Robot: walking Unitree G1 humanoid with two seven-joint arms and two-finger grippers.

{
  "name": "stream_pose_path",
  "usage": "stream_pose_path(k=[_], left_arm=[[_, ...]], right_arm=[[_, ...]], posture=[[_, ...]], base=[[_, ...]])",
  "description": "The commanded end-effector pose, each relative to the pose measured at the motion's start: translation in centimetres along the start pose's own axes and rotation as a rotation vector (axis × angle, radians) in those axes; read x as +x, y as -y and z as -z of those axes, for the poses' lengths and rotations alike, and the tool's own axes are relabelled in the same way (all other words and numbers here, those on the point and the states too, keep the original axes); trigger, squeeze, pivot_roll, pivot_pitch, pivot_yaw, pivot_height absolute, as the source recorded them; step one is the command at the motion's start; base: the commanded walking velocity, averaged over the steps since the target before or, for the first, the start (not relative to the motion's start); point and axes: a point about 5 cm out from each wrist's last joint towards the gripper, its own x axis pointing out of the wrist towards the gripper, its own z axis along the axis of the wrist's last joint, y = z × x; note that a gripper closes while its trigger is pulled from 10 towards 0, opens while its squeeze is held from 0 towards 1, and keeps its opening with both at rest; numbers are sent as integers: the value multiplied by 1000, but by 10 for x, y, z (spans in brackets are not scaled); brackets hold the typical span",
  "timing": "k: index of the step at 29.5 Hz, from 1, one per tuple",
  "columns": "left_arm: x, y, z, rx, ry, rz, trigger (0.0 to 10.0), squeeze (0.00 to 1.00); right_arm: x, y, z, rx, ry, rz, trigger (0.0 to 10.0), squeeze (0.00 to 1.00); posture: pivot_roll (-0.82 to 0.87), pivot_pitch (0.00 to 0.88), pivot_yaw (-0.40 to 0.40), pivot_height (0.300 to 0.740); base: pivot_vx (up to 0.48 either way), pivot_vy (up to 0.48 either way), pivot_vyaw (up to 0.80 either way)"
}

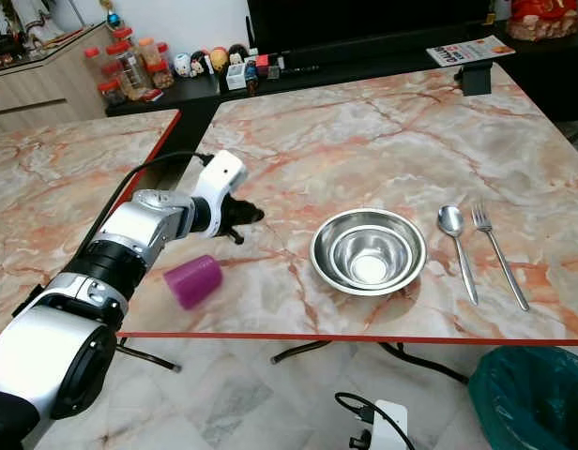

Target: Setting the table

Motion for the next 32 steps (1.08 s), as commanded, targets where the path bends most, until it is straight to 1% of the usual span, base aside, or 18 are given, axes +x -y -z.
stream_pose_path(k=[1,3,4,6,8,10,13,15,16,17,18,19,22,23,25,27,28,32], left_arm=[[-6,-8,-5,-14,52,-42,10000,0],[-6,-8,-5,-14,52,-42,10000,0],[-8,-10,-7,-31,81,-63,10000,0],[-25,-32,-4,-77,237,-242,10000,0],[-37,-46,11,-92,267,-373,10000,0],[-53,-63,35,-123,257,-533,10000,0],[-77,-81,68,-89,211,-720,10000,0],[-96,-94,93,-59,117,-874,10000,0],[-116,-105,117,-159,47,-1012,10000,0],[-116,-105,117,-159,47,-1012,10000,0],[-121,-105,129,-207,12,-1024,10000,0],[-119,-104,132,-199,-1,-1000,10000,0],[-102,-91,136,-170,-36,-875,10000,0],[-102,-91,136,-170,-36,-875,10000,0],[-87,-79,136,-217,-37,-759,10000,0],[-77,-72,135,-212,-37,-685,10000,0],[-67,-63,134,-203,-43,-603,10000,0],[-55,-54,130,-223,-34,-534,10000,0]], right_arm=[[-2,-5,6,6,-17,-12,10000,0],[-2,-5,6,6,-17,-12,10000,0],[-2,-5,6,6,-17,-12,10000,0],[-2,-5,7,14,-17,-8,10000,0],[-2,-5,7,16,-18,-7,10000,0],[-2,-5,8,17,-18,-6,10000,0],[-2,-4,9,17,-20,-5,10000,0],[-3,-3,10,17,-21,-3,10000,0],[-3,-2,10,16,-21,0,10000,0],[-3,-2,10,16,-21,0,10000,0],[-3,0,10,15,-21,2,10000,0],[-3,0,10,15,-21,3,10000,0],[-3,2,10,11,-21,6,10000,0],[-3,2,10,11,-21,6,10000,0],[-3,2,10,13,-20,8,10000,0],[-3,2,10,13,-20,7,10000,0],[-3,2,10,13,-20,7,10000,0],[-3,1,11,12,-21,5,10000,0]], posture=[[20,0,207,740],[20,0,207,740],[20,0,207,740],[23,0,206,740],[25,0,205,740],[26,0,202,740],[24,0,200,740],[20,0,193,740],[20,0,193,740],[20,0,193,740],[20,0,188,740],[20,0,188,740],[22,0,186,740],[22,0,186,740],[15,0,186,740],[14,0,185,740],[16,0,184,740],[12,0,186,740]], base=[[0,0,0],[0,0,0],[0,0,0],[0,0,0],[0,0,0],[0,0,0],[0,0,0],[0,0,0],[0,0,0],[0,0,0],[0,0,0],[0,0,0],[0,0,0],[0,0,0],[0,0,0],[0,0,0],[0,0,0],[0,0,0]])
